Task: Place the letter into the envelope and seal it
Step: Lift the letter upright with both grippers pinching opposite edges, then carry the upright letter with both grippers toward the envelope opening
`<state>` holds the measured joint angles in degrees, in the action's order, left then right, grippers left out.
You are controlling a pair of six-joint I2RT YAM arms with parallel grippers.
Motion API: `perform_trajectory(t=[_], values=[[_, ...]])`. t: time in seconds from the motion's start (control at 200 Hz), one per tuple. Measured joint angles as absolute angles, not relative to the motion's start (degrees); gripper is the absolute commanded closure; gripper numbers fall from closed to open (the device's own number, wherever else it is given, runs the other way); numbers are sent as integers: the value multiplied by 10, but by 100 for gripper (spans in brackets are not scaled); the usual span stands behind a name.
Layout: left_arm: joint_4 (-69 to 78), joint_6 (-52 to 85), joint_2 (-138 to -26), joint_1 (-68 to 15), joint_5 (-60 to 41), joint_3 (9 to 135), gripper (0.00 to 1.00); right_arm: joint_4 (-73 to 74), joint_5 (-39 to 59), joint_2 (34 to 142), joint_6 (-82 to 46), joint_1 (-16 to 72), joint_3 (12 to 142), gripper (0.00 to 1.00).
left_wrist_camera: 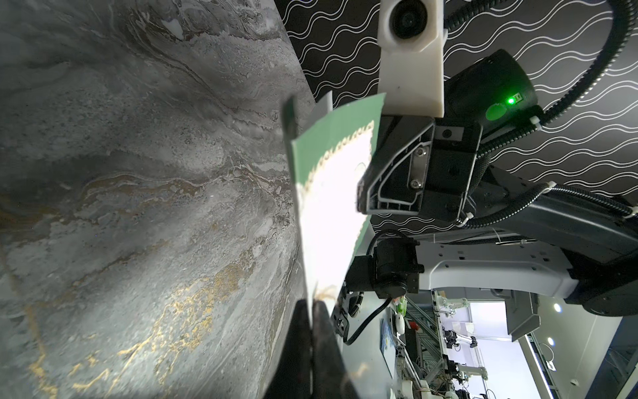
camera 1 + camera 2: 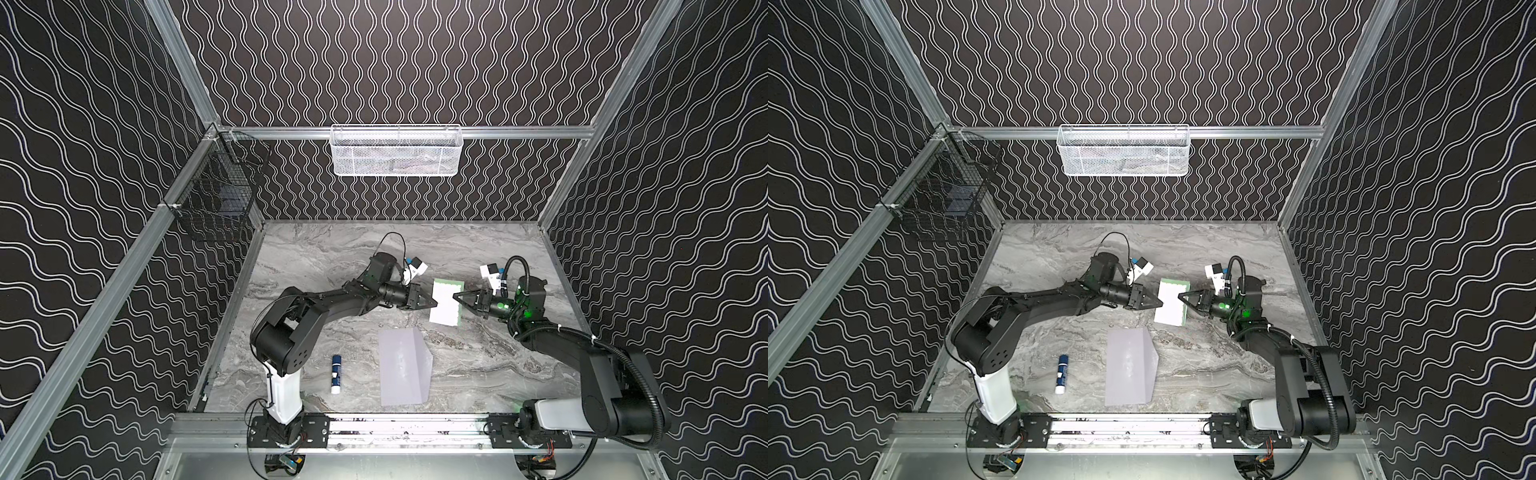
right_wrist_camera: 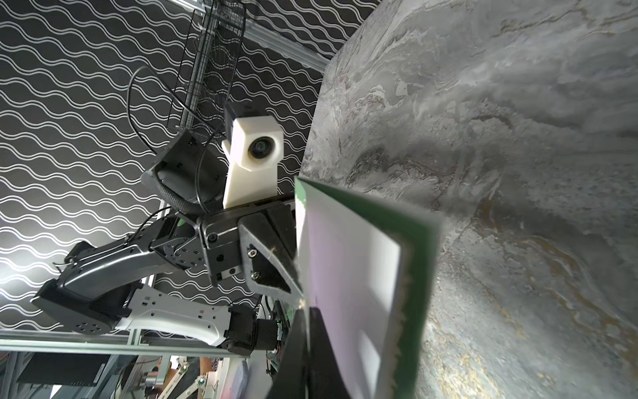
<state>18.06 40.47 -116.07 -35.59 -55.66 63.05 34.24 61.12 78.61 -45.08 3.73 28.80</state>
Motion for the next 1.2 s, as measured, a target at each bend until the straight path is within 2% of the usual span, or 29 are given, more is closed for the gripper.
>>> perform_trajectory(t=[0.085,0.165,0.33,0.45,0.51,0.545,0.601,0.681,0.876,0.946,1.201], values=[[176,402,-1149,-356,-557,628,100,297,605,754,-435,37,300,62],[180,403,-1136,-356,-557,620,100,246,596,715,-411,34,307,50],[236,446,-1119,-356,-562,589,100,160,592,649,-382,14,295,37],[285,486,-1107,-356,-566,572,100,179,614,634,-417,5,254,27],[303,499,-1100,-356,-568,568,100,210,625,634,-449,5,236,26],[314,510,-1097,-357,-569,566,100,234,632,636,-468,5,229,29],[324,514,-1094,-358,-570,566,100,286,641,646,-504,4,220,41],[334,524,-1093,-363,-570,566,100,384,653,670,-568,4,202,53],[324,521,-1084,-380,-569,574,100,670,668,772,-743,4,175,71],[323,521,-1081,-383,-569,574,100,766,672,816,-808,4,175,83],[307,510,-1077,-384,-561,574,100,881,680,825,-897,12,181,100]])
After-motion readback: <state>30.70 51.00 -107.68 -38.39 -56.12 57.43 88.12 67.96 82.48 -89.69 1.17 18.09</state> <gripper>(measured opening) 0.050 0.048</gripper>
